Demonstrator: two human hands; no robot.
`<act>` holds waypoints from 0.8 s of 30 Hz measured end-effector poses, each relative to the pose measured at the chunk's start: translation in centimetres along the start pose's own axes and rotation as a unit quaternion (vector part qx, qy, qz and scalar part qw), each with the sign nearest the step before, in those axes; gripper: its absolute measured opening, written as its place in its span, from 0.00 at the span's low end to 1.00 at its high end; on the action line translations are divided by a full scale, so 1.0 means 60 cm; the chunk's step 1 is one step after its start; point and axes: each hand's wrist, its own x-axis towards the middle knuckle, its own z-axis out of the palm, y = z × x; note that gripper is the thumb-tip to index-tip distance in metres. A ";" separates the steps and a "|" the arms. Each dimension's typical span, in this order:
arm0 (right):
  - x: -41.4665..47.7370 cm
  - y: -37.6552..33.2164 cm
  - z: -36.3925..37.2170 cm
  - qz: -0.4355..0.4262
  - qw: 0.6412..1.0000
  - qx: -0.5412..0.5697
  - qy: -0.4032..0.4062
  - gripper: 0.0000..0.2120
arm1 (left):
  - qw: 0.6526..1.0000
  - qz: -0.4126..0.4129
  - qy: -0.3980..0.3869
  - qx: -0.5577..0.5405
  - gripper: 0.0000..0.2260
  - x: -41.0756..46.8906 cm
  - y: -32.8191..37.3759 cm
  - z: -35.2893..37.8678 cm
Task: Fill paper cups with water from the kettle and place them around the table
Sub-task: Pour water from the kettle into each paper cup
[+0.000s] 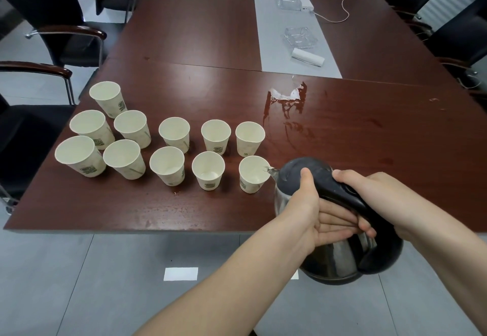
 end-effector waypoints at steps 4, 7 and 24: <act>0.001 -0.001 0.001 -0.003 1.000 0.000 -0.001 0.29 | 1.000 -0.004 0.000 -0.006 0.45 0.001 0.001 -0.001; 0.002 -0.003 0.002 -0.002 1.000 -0.008 -0.004 0.29 | 1.000 -0.003 -0.001 -0.011 0.45 0.001 -0.001 -0.003; 0.009 -0.002 0.002 0.001 0.999 -0.037 0.002 0.31 | 1.000 -0.010 -0.012 -0.022 0.45 0.006 -0.003 -0.003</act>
